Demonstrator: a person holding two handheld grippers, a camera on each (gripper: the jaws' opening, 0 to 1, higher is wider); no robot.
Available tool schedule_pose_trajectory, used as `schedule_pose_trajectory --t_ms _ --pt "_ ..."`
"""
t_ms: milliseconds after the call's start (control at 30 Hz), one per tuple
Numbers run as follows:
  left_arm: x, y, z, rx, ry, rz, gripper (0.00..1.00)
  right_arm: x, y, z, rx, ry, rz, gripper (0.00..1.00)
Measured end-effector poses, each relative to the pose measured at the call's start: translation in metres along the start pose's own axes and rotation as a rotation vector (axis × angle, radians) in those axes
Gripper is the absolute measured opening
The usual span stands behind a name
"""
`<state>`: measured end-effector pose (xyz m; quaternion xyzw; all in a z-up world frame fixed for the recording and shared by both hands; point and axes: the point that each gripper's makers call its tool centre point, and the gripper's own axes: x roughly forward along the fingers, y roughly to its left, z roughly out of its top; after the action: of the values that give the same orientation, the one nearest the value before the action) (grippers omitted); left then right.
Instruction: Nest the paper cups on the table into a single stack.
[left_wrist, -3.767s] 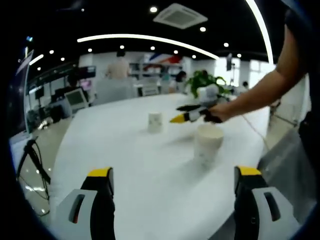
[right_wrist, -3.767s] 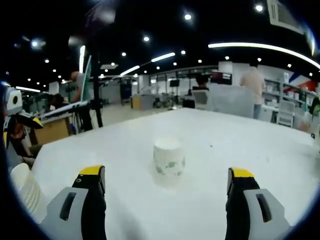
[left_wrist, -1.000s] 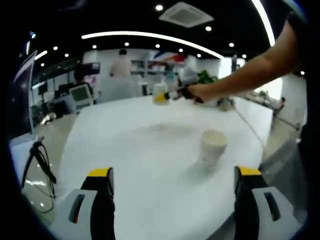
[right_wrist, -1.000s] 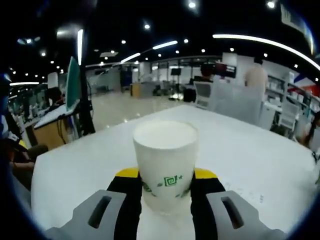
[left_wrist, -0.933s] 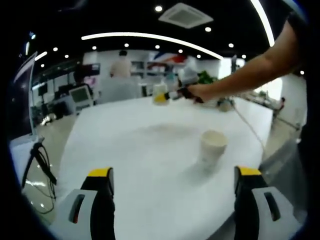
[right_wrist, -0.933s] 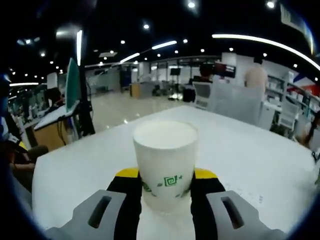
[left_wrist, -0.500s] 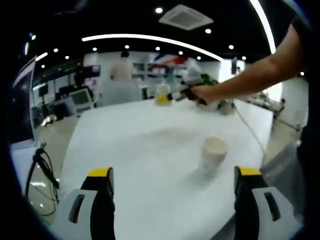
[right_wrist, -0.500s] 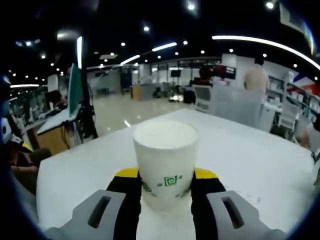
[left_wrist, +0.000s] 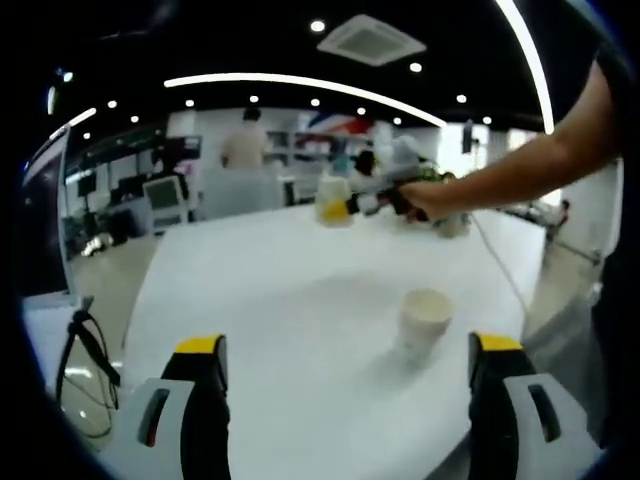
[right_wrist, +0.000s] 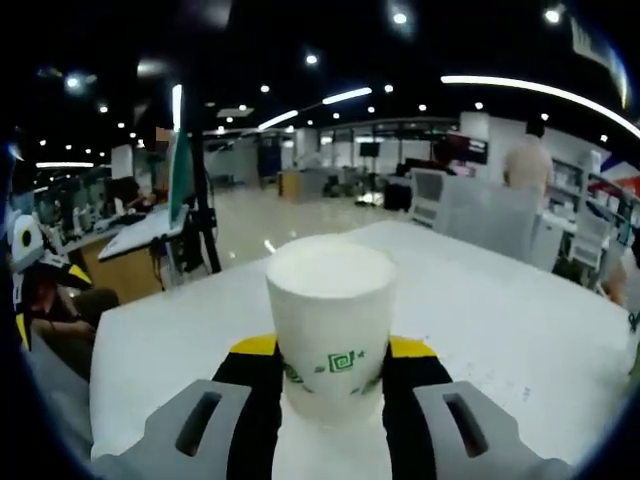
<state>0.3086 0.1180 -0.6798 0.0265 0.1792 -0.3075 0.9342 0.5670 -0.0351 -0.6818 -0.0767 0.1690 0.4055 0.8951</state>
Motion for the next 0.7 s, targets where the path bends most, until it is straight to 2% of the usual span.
schedule_pose_trajectory --t_ms 433,700 --pt "0.005 -0.012 0.016 0.009 -0.028 -0.020 0.99 -0.028 0.029 0.003 0.011 -0.014 0.048 0.36" --pt "0.013 -0.010 0.028 -0.036 -0.042 -0.035 0.99 -0.043 0.046 0.007 0.012 -0.026 0.066 0.36"
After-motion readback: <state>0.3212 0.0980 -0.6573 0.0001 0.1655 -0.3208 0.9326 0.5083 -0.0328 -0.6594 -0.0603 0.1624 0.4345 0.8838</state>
